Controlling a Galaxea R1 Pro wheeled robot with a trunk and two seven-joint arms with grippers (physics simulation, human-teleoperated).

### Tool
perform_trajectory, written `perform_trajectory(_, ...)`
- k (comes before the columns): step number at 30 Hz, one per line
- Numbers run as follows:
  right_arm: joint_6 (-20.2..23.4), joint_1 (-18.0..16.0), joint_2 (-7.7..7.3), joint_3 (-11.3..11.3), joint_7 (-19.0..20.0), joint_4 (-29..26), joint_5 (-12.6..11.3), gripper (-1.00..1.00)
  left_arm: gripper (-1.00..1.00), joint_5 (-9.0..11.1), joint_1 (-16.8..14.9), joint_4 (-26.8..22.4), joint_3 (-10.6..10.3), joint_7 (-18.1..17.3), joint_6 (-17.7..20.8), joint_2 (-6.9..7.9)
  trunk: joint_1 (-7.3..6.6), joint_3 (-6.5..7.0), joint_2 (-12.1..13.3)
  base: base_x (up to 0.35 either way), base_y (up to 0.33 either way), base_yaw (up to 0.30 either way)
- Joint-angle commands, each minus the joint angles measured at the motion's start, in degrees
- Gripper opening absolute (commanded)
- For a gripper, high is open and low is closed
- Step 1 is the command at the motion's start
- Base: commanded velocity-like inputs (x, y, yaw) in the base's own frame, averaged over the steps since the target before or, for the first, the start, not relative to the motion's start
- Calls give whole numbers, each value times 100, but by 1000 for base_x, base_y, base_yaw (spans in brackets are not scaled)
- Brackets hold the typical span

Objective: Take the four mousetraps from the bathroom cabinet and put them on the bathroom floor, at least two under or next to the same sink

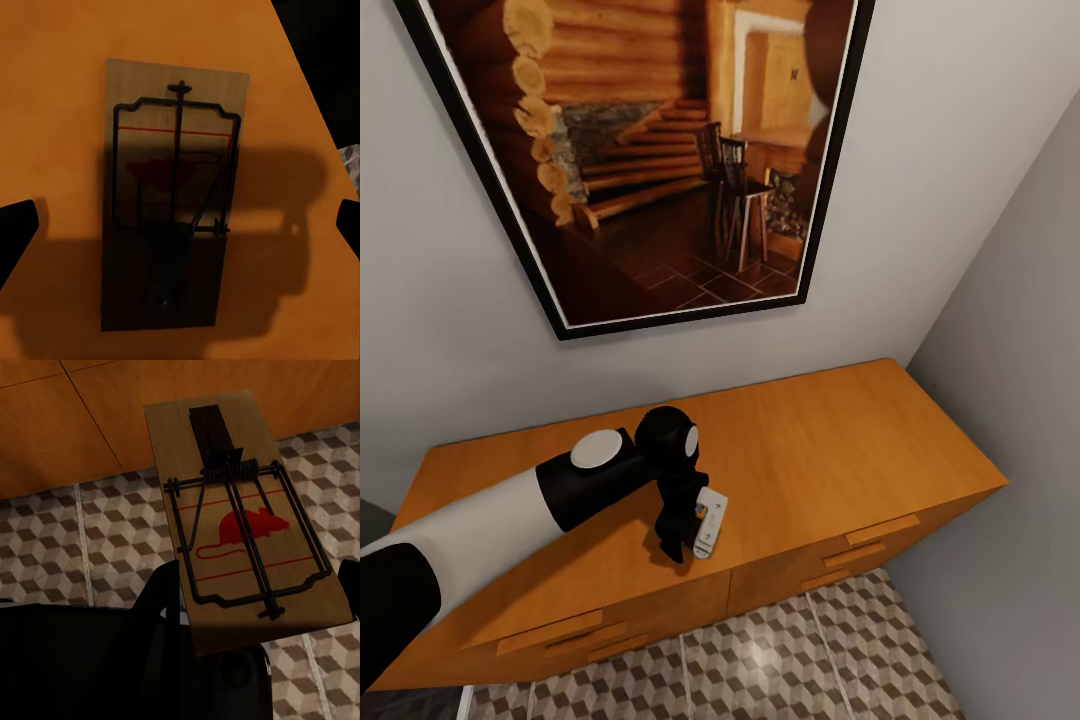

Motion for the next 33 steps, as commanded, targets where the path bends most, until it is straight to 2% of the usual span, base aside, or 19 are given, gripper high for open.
perform_trajectory(1,-20,-4,1,30,36,6,-69,-100,100,-35,-7,-3,-21,-36,61,2,3,-9,-10,0,0,0)
perform_trajectory(9,-20,-4,1,30,36,8,-69,-100,100,-35,-5,24,-87,-36,60,2,3,-9,-10,0,0,0)
perform_trajectory(33,-20,-4,1,30,36,7,-69,-100,100,-35,-7,130,-95,-36,54,20,3,-9,-10,0,0,0)
